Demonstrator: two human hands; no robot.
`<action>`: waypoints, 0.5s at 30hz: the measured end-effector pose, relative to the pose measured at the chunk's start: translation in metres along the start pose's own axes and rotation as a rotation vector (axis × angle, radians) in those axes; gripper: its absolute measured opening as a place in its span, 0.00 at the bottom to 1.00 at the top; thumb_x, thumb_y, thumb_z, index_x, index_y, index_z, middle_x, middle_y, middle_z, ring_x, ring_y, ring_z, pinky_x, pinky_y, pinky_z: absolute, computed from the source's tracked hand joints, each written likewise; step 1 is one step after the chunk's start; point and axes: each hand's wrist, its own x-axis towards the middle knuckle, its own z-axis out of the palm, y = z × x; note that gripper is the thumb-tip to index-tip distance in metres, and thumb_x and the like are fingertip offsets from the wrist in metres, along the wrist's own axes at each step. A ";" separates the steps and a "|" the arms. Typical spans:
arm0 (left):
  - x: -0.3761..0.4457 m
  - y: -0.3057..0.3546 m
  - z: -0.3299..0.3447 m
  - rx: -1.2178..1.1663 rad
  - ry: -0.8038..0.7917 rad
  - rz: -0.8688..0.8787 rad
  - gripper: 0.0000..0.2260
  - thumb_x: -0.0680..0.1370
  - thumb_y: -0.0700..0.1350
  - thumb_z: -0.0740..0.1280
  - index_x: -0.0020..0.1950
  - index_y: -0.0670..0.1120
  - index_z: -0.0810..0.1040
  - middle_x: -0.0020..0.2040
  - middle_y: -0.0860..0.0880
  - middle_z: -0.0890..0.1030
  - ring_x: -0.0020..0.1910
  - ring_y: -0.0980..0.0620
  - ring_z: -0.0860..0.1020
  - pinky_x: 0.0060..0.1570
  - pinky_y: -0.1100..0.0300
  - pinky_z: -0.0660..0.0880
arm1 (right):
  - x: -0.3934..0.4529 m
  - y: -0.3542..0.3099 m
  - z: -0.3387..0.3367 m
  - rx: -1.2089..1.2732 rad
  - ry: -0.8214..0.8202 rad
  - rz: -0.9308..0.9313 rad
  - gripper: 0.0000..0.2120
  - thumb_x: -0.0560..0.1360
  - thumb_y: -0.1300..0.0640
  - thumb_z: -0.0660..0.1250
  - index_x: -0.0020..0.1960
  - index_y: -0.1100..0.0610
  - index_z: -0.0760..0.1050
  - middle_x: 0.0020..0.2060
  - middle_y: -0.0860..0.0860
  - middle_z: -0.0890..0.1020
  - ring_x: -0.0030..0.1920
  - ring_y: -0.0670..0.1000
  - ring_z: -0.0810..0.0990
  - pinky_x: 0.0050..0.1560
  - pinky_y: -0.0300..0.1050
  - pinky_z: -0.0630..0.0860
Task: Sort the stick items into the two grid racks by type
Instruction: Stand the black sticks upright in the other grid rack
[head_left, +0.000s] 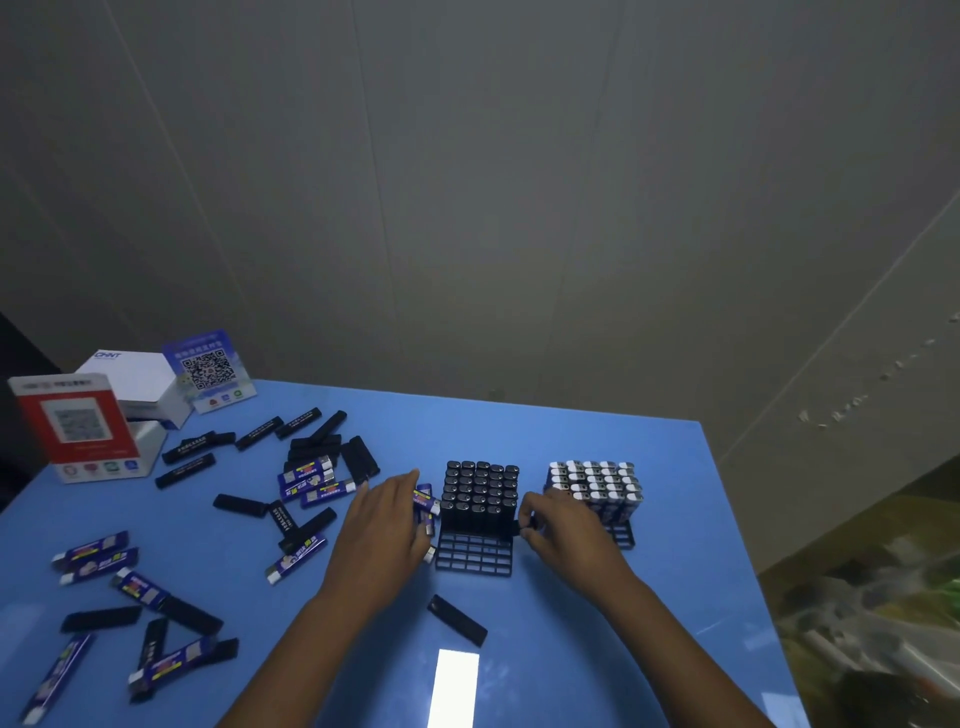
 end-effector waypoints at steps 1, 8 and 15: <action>0.000 -0.001 0.001 0.011 -0.007 0.001 0.27 0.78 0.47 0.65 0.76 0.44 0.64 0.69 0.49 0.72 0.69 0.49 0.70 0.74 0.51 0.59 | 0.001 0.000 0.001 -0.013 0.007 -0.004 0.06 0.77 0.58 0.67 0.48 0.48 0.74 0.45 0.46 0.75 0.43 0.46 0.75 0.42 0.42 0.73; -0.004 -0.004 0.007 0.132 -0.037 -0.044 0.30 0.80 0.57 0.56 0.79 0.45 0.58 0.78 0.46 0.61 0.78 0.47 0.57 0.75 0.50 0.52 | 0.011 -0.001 0.005 -0.045 0.037 -0.053 0.09 0.76 0.63 0.66 0.52 0.53 0.70 0.45 0.45 0.73 0.43 0.47 0.73 0.41 0.41 0.69; -0.011 -0.005 0.011 0.251 -0.038 -0.084 0.38 0.77 0.67 0.46 0.79 0.44 0.59 0.79 0.45 0.60 0.78 0.44 0.58 0.71 0.40 0.63 | 0.019 0.001 0.010 -0.048 0.033 -0.064 0.06 0.76 0.65 0.66 0.49 0.55 0.73 0.45 0.47 0.76 0.43 0.48 0.74 0.42 0.42 0.71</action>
